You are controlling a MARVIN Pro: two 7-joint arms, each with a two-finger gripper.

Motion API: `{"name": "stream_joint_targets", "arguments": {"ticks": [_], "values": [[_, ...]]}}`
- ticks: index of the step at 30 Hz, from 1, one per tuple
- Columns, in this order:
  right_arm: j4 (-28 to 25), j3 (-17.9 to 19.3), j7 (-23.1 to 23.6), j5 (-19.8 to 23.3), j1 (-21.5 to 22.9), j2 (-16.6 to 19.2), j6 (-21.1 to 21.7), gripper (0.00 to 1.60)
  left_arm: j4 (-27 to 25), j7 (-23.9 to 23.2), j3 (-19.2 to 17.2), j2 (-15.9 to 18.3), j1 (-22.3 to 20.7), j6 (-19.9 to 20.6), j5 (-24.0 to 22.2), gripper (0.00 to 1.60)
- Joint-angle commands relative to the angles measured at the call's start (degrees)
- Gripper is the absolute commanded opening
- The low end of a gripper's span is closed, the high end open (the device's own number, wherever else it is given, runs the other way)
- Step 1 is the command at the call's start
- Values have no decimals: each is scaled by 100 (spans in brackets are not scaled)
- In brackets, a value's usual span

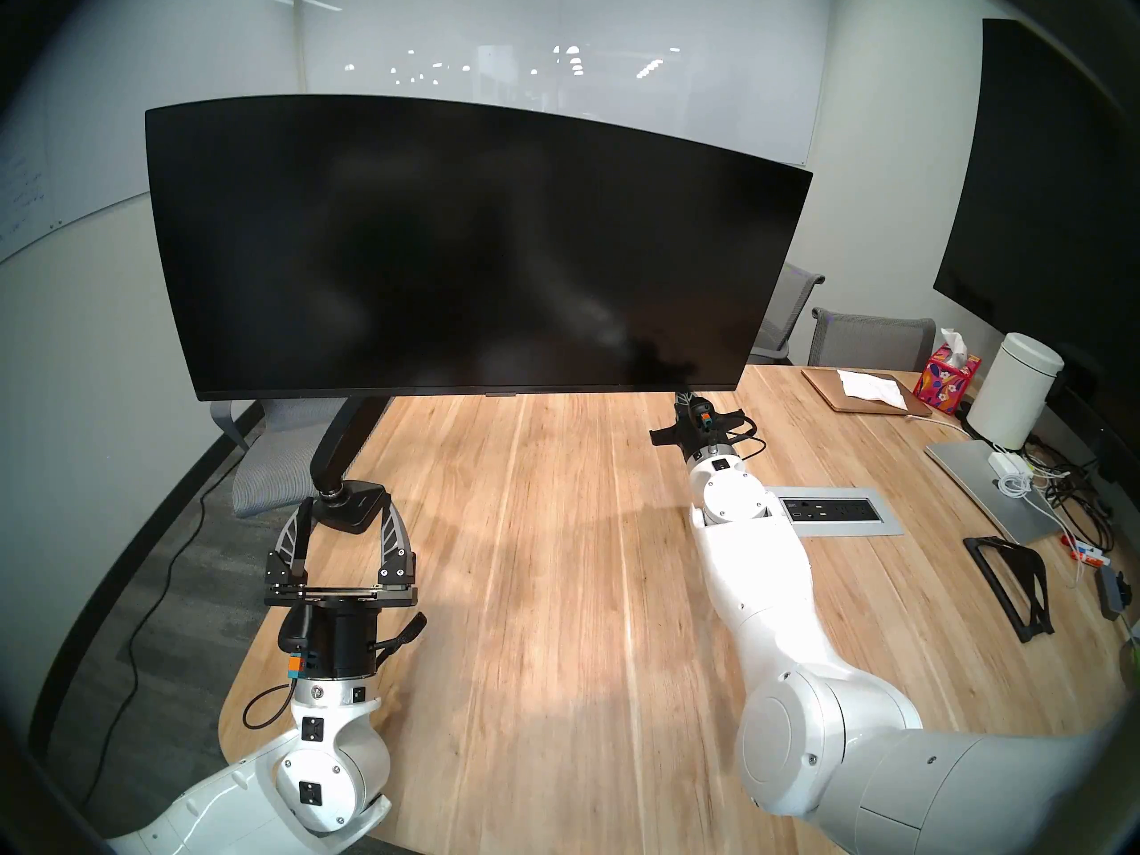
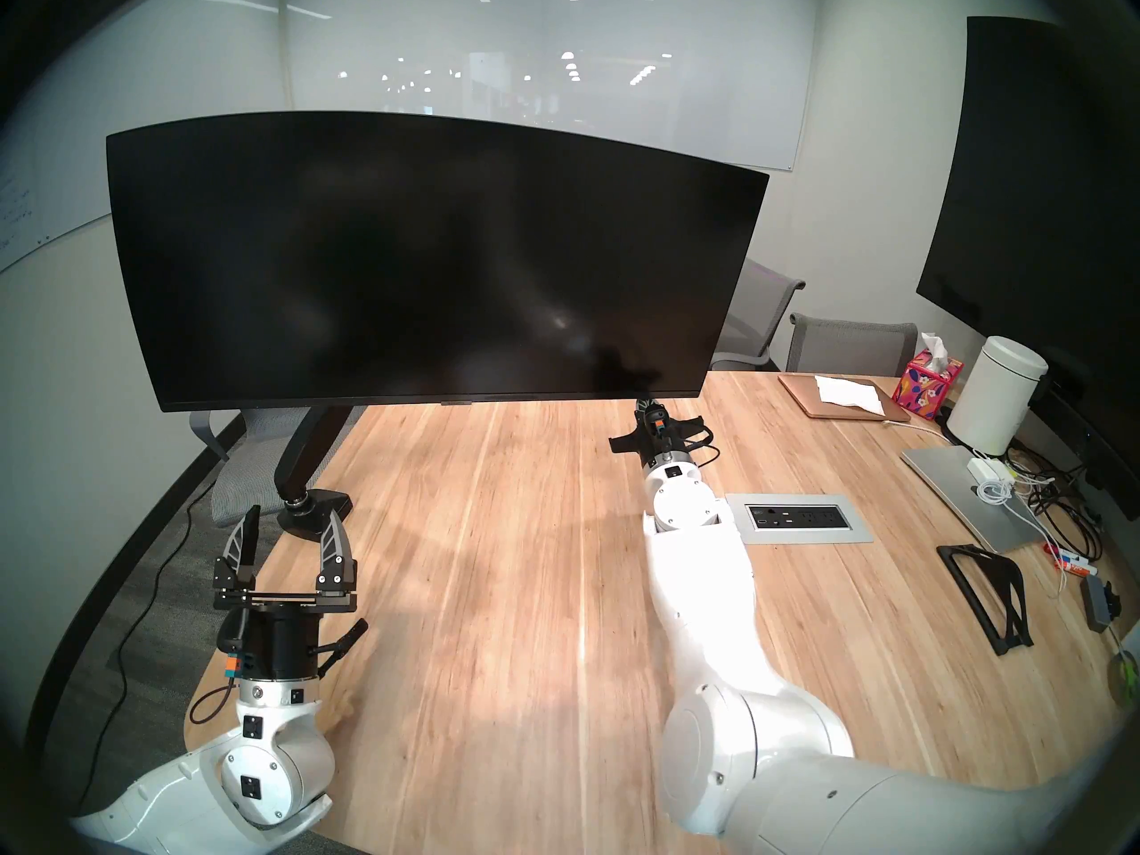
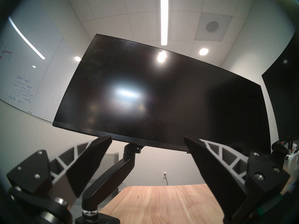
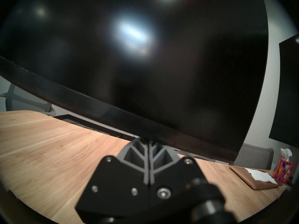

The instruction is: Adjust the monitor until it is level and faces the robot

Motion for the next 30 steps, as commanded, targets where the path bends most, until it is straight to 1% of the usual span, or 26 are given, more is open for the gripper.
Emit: {"name": "stream_joint_targets", "arguments": {"ticks": [1,30], "values": [[-415,-70,-183,-13,447,-12,-313,0,-62,5,-6,-9,-12,-17,7,160],[-364,-167,-610,-179,437,31,-502,0,-63,6,-6,-9,-11,-17,7,160]]}}
